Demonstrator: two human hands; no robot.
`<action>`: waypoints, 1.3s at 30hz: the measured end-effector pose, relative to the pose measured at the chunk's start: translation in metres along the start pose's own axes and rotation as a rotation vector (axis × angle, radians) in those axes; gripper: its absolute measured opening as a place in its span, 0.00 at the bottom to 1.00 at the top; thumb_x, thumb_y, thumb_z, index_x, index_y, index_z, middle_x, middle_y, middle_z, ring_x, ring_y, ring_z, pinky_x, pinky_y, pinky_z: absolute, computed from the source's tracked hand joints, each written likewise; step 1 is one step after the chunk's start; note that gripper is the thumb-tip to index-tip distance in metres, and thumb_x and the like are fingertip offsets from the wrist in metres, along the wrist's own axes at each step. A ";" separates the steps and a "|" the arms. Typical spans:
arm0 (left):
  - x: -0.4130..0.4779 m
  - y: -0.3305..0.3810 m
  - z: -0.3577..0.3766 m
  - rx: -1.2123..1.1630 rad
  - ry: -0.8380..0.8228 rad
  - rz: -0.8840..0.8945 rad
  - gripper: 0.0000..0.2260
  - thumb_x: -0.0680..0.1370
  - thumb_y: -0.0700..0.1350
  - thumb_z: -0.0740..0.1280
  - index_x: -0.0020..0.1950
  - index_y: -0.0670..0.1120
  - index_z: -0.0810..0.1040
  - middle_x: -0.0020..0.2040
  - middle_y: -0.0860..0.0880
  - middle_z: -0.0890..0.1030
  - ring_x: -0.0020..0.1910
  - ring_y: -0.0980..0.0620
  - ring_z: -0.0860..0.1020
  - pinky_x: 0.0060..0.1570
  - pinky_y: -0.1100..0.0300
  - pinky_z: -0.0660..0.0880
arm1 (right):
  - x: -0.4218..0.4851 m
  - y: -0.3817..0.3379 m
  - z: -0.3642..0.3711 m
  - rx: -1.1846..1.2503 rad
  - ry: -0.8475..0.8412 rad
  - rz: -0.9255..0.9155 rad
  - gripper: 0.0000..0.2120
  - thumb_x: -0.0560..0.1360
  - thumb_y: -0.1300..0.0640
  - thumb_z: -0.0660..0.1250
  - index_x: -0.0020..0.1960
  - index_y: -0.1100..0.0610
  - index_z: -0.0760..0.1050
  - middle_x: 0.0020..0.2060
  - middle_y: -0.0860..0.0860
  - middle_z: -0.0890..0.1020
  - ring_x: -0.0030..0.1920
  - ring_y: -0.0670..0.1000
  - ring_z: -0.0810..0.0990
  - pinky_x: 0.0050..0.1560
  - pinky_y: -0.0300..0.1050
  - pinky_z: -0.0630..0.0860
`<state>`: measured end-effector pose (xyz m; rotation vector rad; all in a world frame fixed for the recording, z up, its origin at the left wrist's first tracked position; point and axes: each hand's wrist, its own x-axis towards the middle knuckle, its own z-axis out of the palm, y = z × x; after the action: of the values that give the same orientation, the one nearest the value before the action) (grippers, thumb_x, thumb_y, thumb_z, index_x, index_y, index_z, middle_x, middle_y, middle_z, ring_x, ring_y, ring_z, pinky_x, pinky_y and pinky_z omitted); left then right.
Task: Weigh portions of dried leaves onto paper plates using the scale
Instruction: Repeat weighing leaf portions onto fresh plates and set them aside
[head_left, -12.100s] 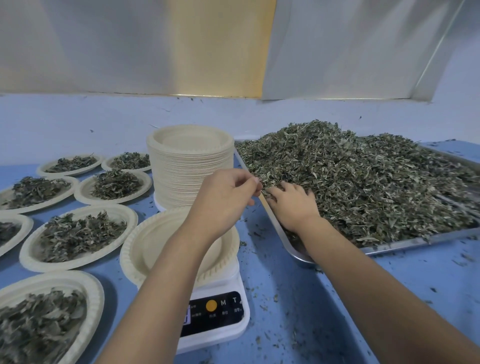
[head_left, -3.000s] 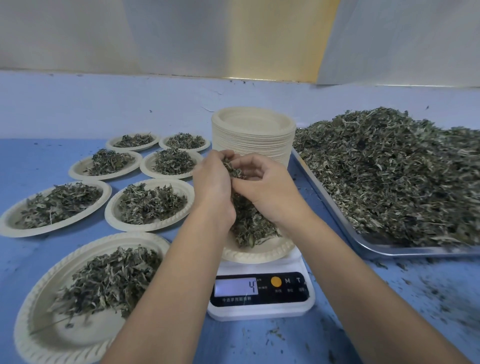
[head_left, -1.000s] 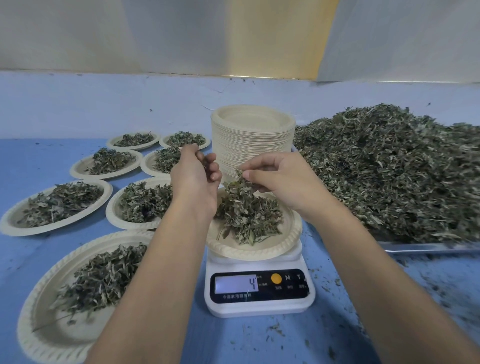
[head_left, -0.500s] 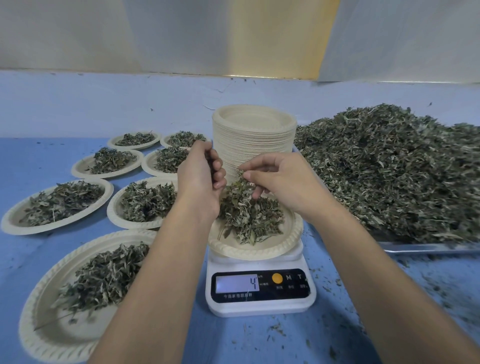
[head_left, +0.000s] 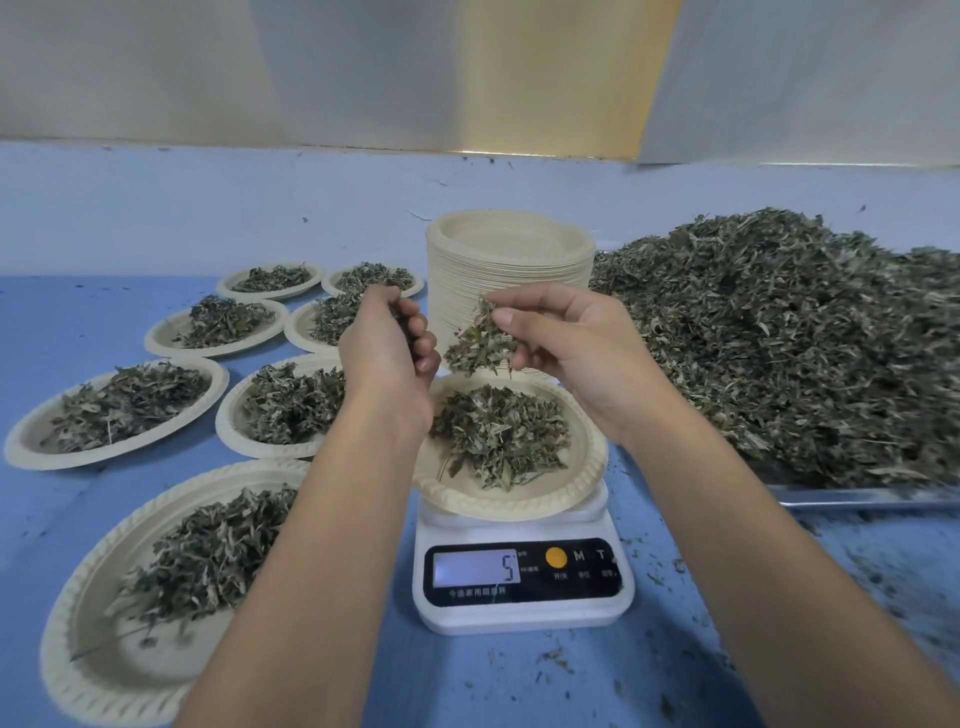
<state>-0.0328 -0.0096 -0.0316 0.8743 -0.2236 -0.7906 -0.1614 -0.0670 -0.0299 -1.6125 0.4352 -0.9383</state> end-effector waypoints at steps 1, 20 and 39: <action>0.000 0.000 0.000 -0.001 0.003 0.001 0.14 0.78 0.43 0.58 0.32 0.47 0.65 0.22 0.53 0.66 0.19 0.57 0.61 0.18 0.66 0.57 | 0.000 0.000 0.000 -0.004 -0.003 0.004 0.09 0.73 0.66 0.69 0.43 0.52 0.82 0.29 0.46 0.81 0.25 0.42 0.75 0.31 0.31 0.71; -0.002 -0.001 0.000 0.035 -0.038 -0.022 0.14 0.78 0.43 0.58 0.32 0.47 0.66 0.22 0.53 0.65 0.19 0.56 0.60 0.19 0.66 0.55 | -0.007 0.000 0.000 -0.372 0.126 0.096 0.09 0.75 0.56 0.65 0.43 0.50 0.83 0.30 0.40 0.81 0.22 0.39 0.69 0.38 0.41 0.72; -0.011 -0.009 0.011 0.334 -0.427 -0.121 0.14 0.79 0.46 0.57 0.54 0.38 0.76 0.20 0.52 0.63 0.16 0.57 0.56 0.17 0.67 0.51 | 0.003 0.007 0.003 0.105 0.024 0.091 0.12 0.75 0.71 0.62 0.47 0.58 0.80 0.37 0.52 0.82 0.43 0.51 0.77 0.46 0.36 0.77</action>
<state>-0.0505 -0.0117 -0.0295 1.0312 -0.6997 -1.0686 -0.1559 -0.0694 -0.0354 -1.4759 0.4641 -0.8981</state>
